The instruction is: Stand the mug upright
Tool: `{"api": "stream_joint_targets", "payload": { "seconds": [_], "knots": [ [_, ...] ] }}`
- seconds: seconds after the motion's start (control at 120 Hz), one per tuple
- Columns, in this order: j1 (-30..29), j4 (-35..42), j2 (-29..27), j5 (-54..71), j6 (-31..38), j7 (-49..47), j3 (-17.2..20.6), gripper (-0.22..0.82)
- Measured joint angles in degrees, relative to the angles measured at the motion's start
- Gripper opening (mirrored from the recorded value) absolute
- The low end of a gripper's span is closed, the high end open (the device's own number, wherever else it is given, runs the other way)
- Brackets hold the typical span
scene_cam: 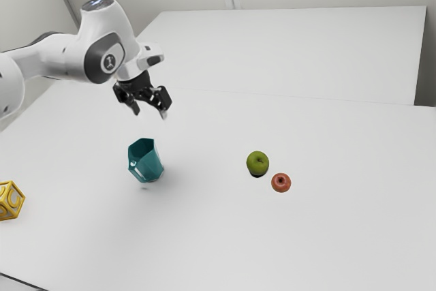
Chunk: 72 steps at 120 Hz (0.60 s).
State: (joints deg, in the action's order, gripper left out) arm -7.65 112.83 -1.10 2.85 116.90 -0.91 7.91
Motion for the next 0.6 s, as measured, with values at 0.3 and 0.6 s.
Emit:
{"api": "stream_joint_targets", "payload": {
  "seconds": [0.3, 0.6],
  "knots": [
    [0.2, -11.9, 0.9, -0.3, -13.8, -0.2, 0.0, 0.58],
    [0.2, -21.4, 1.5, -0.9, -25.1, -0.3, 0.2, 0.58]
  ]
}}
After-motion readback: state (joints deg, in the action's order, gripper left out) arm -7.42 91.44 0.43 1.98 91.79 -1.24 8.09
